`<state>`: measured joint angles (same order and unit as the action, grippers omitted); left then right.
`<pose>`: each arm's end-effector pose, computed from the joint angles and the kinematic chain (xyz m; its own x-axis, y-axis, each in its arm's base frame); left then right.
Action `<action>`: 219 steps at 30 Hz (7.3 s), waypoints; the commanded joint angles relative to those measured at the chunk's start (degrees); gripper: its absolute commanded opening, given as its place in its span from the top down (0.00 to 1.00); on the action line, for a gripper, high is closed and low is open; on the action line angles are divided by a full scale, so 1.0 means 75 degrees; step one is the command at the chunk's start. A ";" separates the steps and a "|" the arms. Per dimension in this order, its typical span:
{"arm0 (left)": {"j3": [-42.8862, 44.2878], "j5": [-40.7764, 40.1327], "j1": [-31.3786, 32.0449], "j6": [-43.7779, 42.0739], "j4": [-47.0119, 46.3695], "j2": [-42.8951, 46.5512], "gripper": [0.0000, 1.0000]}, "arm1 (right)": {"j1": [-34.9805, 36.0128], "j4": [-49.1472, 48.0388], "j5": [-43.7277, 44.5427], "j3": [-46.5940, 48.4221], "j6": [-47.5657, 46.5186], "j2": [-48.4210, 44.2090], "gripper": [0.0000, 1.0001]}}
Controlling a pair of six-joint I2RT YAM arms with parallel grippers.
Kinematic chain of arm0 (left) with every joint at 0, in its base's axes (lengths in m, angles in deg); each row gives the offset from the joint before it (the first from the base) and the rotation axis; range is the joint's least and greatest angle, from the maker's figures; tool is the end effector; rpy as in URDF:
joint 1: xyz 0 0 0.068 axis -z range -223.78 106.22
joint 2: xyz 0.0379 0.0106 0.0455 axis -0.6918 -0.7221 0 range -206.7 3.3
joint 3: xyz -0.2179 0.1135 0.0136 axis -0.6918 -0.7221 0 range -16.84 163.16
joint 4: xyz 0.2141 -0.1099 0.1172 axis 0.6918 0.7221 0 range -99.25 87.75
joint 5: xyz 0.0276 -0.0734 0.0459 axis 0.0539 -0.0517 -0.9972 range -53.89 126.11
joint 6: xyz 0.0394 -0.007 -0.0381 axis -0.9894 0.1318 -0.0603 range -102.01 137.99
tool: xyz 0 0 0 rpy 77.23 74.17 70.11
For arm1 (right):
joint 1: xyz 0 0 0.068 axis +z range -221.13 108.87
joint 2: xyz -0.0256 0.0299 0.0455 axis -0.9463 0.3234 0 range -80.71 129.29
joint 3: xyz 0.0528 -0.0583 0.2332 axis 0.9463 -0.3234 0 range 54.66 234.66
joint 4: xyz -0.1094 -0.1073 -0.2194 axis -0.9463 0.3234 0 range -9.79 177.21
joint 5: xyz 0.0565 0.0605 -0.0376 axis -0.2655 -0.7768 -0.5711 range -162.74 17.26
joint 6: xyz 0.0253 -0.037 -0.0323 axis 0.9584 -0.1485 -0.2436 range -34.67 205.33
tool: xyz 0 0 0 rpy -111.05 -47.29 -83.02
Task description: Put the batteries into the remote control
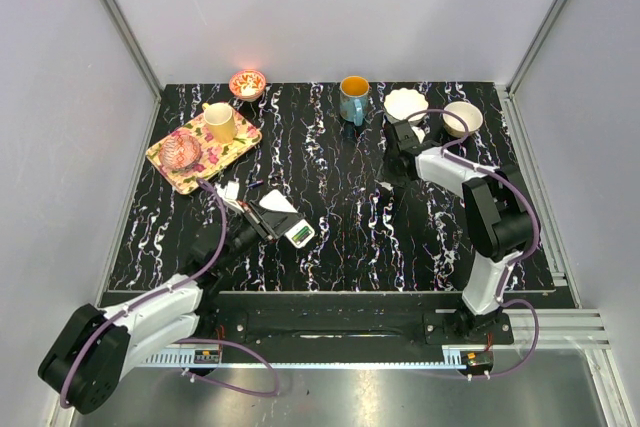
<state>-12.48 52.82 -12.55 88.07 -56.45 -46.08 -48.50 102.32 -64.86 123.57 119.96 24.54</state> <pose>0.1623 -0.1111 0.1614 -0.6868 -0.6367 -0.3506 0.2833 0.2097 -0.9358 0.3514 0.1410 0.1459 -0.8263 0.2654 -0.4967 0.1879 0.9614 0.2012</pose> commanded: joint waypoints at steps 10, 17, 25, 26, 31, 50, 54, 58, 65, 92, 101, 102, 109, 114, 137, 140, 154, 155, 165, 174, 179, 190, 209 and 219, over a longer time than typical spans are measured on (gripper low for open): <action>0.0321 0.0186 -0.0038 -0.0122 -0.0949 -0.0716 1.00 | -0.0287 -0.0979 -0.0218 0.0164 -0.0574 0.0146 0.43; 0.0403 0.0245 -0.0038 -0.0122 -0.1019 -0.0950 1.00 | -0.0311 -0.1213 -0.0476 0.0152 -0.0809 0.0310 0.38; 0.0485 0.0280 -0.0026 -0.0145 -0.1043 -0.1068 1.00 | -0.0404 -0.1248 -0.0324 0.0164 -0.0750 0.0556 0.35; 0.0497 0.0268 -0.0038 -0.0145 -0.1054 -0.1102 1.00 | -0.0404 -0.1260 -0.0324 0.0153 -0.0762 0.0579 0.35; 0.0473 0.0303 -0.0038 -0.0145 -0.1125 -0.1243 1.00 | -0.0404 -0.1494 -0.0511 -0.0163 -0.0680 0.0310 0.32; 0.0239 0.0397 -0.0038 0.0147 -0.1851 -0.1618 1.00 | -0.0404 -0.1272 -0.0769 -0.0235 -0.0926 0.0977 0.35; 0.0204 0.0409 -0.0026 0.0194 -0.1980 -0.1724 1.00 | -0.0393 -0.0979 -0.0910 -0.0035 -0.1207 0.1107 0.35; 0.0192 0.0432 -0.0038 0.0218 -0.2097 -0.1852 1.00 | -0.0404 -0.0909 -0.0898 -0.0047 -0.1383 0.1154 0.41; 0.0145 0.0503 -0.0038 0.0311 -0.2331 -0.2005 1.00 | -0.0404 -0.0698 -0.0770 -0.0011 -0.1395 0.1318 0.51; 0.0005 0.0573 0.0020 0.0511 -0.2894 -0.2345 1.00 | -0.0803 -0.1483 -0.3289 -0.0586 0.0903 0.1248 0.39; -0.0030 0.0584 0.0044 0.0605 -0.3128 -0.2497 1.00 | -0.0744 -0.1202 -0.3032 -0.0550 0.0328 0.1482 0.36; -0.0031 0.0596 0.0044 0.0616 -0.3152 -0.2509 1.00 | -0.0744 -0.1213 -0.2985 -0.0574 0.0316 0.1494 0.38; 0.0016 0.0620 0.0056 0.0616 -0.3117 -0.2521 1.00 | -0.0744 -0.1061 -0.2645 -0.0598 0.0223 0.1306 0.49; 0.0075 0.0643 0.0056 0.0616 -0.3129 -0.2579 1.00 | -0.0733 -0.0897 -0.2457 -0.0586 0.0117 0.1107 0.57; 0.0122 0.0690 0.0056 0.0640 -0.3187 -0.2673 1.00 | -0.0744 -0.0393 -0.1894 -0.0679 -0.0176 0.0428 1.00; 0.0110 0.0678 0.0067 0.0687 -0.3316 -0.2720 1.00 | -0.0744 -0.0346 -0.1883 -0.0726 -0.0258 0.0252 1.00; 0.0180 0.0608 0.0056 0.0734 -0.3234 -0.2544 1.00 | -0.0756 -0.0323 -0.2561 -0.1148 -0.0528 -0.1025 1.00; 0.0180 0.0608 0.0067 0.0734 -0.3222 -0.2544 1.00 | -0.0744 -0.0346 -0.2644 -0.1218 -0.0551 -0.1084 1.00; 0.0134 0.0573 0.0056 0.0745 -0.3176 -0.2392 1.00 | -0.0756 -0.1095 -0.3885 -0.1980 -0.0493 -0.2044 1.00; 0.0157 0.0409 0.0056 0.0465 -0.2274 -0.1549 1.00 | -0.0756 -0.2840 -0.6919 -0.2191 -0.0470 -0.1614 1.00; 0.0133 0.0338 0.0032 0.0335 -0.1736 -0.1056 1.00 | -0.0779 -0.4738 -0.7624 -0.2682 0.0279 -0.0898 1.00; 0.0133 0.0245 0.0021 0.0136 -0.1253 -0.0645 1.00 | -0.0932 -0.4813 -0.7123 -0.2918 0.0258 0.0111 1.00; 0.0251 0.0374 0.0021 0.0148 -0.1500 -0.1021 1.00 | -0.0770 -0.1603 -0.4253 -0.2275 -0.0772 -0.1504 0.36; 0.0063 0.0374 0.0021 0.0300 -0.1898 -0.1185 1.00 | 0.1259 0.0966 -0.0819 -0.0387 -0.1313 -0.0453 0.22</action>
<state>-12.41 55.71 -12.33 90.04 -64.56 -55.35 -40.06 101.57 -82.19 118.98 111.79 17.39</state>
